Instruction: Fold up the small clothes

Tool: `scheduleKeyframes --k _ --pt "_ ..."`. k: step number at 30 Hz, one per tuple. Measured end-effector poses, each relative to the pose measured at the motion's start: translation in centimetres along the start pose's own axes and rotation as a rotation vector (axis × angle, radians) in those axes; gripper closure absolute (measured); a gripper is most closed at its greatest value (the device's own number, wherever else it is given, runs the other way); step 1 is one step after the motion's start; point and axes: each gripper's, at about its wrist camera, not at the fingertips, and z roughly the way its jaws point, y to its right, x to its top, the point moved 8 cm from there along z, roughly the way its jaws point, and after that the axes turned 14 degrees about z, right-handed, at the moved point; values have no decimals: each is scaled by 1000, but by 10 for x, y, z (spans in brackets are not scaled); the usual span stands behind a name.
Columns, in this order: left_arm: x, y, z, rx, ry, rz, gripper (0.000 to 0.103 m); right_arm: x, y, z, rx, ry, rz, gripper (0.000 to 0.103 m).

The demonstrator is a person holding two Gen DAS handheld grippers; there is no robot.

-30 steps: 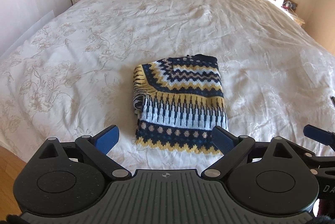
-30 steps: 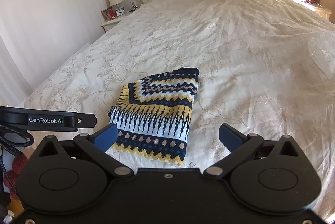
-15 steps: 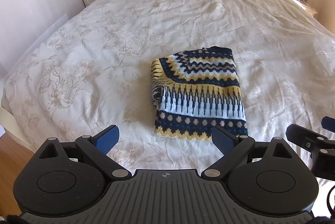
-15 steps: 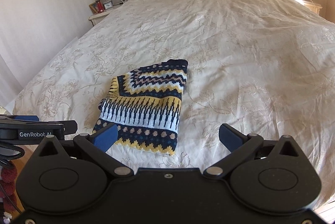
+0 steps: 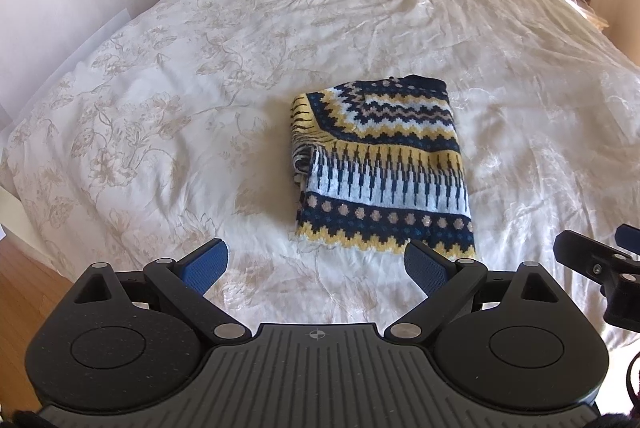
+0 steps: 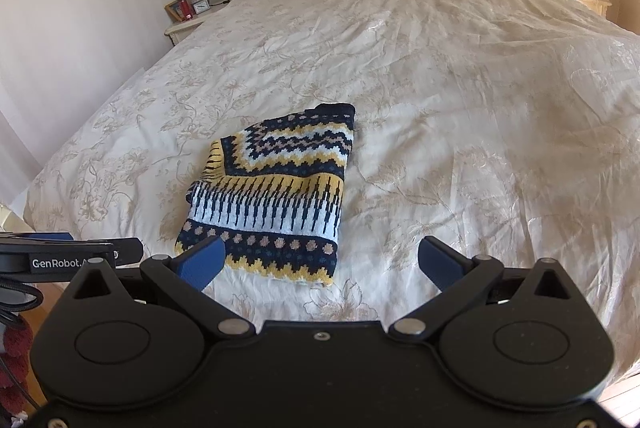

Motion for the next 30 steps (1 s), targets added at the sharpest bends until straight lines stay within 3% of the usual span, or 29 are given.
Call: scheduleKeyframes --k 30 --pt "-2 6 5 -7 -19 4 7 -6 3 7 -7 -31 29 1"
